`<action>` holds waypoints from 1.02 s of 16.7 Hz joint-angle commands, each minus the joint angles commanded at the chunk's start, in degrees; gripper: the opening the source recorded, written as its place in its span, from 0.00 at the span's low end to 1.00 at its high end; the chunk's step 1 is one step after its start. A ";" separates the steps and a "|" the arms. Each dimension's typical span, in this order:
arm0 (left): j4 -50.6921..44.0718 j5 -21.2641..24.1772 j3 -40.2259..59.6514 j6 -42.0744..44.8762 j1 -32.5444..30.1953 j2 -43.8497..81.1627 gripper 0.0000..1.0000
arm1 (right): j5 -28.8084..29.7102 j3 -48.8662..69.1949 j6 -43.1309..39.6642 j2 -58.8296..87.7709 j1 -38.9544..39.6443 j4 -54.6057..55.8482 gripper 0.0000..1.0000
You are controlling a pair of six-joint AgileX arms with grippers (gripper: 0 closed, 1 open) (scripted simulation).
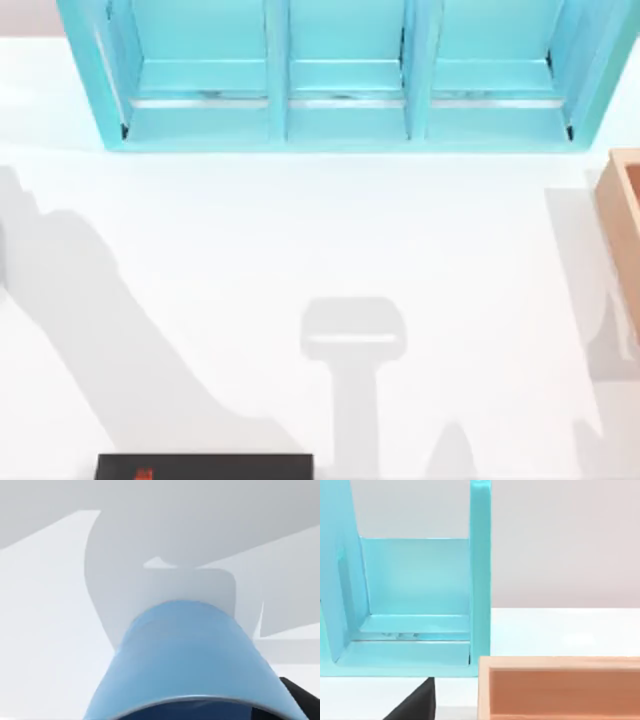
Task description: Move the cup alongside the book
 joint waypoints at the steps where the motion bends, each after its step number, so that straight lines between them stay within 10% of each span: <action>1: -0.76 0.03 0.76 0.14 -0.11 -0.12 0.00 | 0.00 0.00 0.00 0.00 0.00 0.00 1.00; 17: -11.58 -0.05 3.58 -7.75 -3.85 -4.64 0.00 | 0.00 0.00 0.00 0.00 0.00 0.00 1.00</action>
